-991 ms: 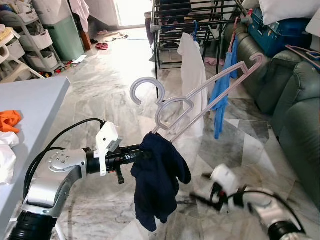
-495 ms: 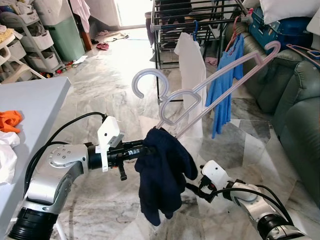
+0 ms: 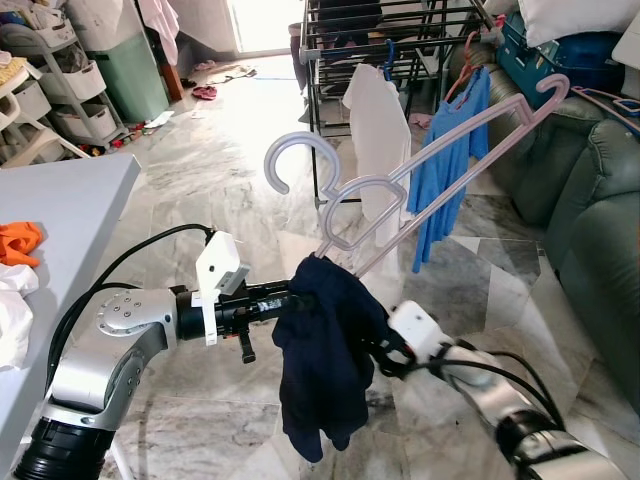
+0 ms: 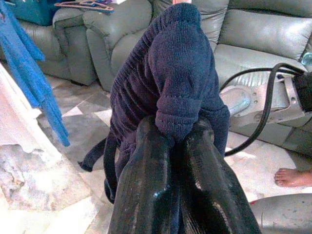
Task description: Hang hanger
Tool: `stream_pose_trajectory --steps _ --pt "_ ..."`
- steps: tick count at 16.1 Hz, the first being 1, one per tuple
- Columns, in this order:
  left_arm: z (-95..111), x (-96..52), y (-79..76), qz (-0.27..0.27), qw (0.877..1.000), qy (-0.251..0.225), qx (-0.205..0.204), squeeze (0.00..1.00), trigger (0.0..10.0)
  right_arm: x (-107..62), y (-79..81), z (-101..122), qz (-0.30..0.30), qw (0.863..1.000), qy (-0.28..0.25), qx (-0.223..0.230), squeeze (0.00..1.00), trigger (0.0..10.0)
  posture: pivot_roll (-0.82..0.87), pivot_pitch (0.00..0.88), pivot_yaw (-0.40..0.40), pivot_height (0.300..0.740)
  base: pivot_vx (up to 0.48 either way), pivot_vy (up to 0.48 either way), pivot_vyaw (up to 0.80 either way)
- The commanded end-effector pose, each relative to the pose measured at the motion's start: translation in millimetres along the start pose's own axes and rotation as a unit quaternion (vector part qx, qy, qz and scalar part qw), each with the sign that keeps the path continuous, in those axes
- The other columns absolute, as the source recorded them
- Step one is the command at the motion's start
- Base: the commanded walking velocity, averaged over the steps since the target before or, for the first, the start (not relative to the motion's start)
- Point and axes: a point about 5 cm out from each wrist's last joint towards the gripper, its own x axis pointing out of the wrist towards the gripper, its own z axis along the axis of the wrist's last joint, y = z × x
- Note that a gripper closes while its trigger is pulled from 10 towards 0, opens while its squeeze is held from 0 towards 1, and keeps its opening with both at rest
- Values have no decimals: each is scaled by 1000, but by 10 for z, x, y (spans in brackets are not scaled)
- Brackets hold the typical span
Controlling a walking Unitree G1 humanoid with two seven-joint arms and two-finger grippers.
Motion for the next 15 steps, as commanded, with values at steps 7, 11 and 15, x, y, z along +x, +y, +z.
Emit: stream_pose_trajectory --steps 7,11,15 --pt "72 -37 10 6 1000 -5 13 0 10000 -31 80 -60 45 999 -3 22 0 0 -26 0 93 740 0 0 0" --pt "100 -44 30 6 1000 -6 17 0 10000 -57 104 -141 32 999 10 38 0 0 -27 0 98 740 0 0 0" --pt "106 -50 35 6 1000 -5 18 0 10000 -77 107 -206 12 998 25 49 0 0 -23 0 97 740 0 0 0"
